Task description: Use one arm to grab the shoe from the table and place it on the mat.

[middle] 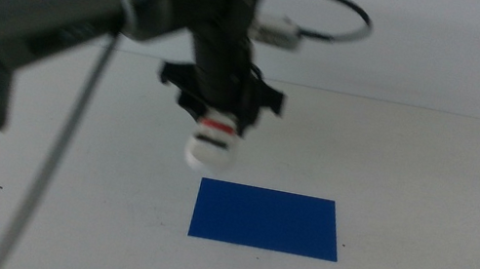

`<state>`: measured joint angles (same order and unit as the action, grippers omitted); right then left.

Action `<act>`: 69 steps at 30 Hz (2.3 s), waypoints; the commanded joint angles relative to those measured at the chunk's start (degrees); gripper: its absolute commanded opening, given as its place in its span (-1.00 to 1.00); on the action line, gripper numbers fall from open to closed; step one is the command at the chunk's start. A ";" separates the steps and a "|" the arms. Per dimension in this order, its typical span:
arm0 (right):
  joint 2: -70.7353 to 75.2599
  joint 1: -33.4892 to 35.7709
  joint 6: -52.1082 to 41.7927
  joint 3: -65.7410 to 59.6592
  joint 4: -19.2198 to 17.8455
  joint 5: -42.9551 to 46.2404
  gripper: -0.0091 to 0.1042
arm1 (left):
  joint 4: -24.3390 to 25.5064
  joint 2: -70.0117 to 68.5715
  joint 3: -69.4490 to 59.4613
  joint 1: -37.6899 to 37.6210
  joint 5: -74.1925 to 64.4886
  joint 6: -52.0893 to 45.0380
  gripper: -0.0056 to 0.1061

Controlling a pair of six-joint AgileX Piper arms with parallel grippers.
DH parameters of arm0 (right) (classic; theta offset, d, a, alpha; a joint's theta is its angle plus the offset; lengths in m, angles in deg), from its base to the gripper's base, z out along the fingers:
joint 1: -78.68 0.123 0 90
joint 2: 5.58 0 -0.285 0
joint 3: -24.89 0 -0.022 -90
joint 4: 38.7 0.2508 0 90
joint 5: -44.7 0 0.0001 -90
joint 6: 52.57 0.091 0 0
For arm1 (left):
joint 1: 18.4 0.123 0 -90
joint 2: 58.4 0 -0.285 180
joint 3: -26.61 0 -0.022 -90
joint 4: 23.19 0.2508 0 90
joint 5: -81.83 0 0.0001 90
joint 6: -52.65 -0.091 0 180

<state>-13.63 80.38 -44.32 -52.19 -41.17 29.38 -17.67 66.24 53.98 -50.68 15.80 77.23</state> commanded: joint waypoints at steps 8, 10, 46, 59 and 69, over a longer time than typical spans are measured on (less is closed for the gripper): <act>0.27 -0.01 -0.35 -0.14 -0.27 0.37 0.56 | 0.95 4.35 0.61 -8.10 3.61 -5.37 -0.93; 0.27 -0.01 -0.35 -0.14 -0.27 0.37 0.56 | -2.62 4.68 0.61 -8.34 3.77 -14.36 -0.93; 0.27 -0.01 -0.35 -0.14 -0.27 0.37 0.56 | -17.73 12.85 0.61 -5.95 7.22 -80.22 -0.07; 0.27 -0.01 -0.35 -0.14 -0.27 0.37 0.56 | -16.76 5.02 7.60 -4.66 -3.92 -76.51 0.78; 0.27 -0.01 -0.35 -0.14 -0.27 0.37 0.56 | -13.58 -25.46 -11.34 1.69 -3.92 -53.41 0.78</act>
<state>-13.63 80.38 -44.32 -52.19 -41.17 29.38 -32.51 45.93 47.92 -49.89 12.90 19.06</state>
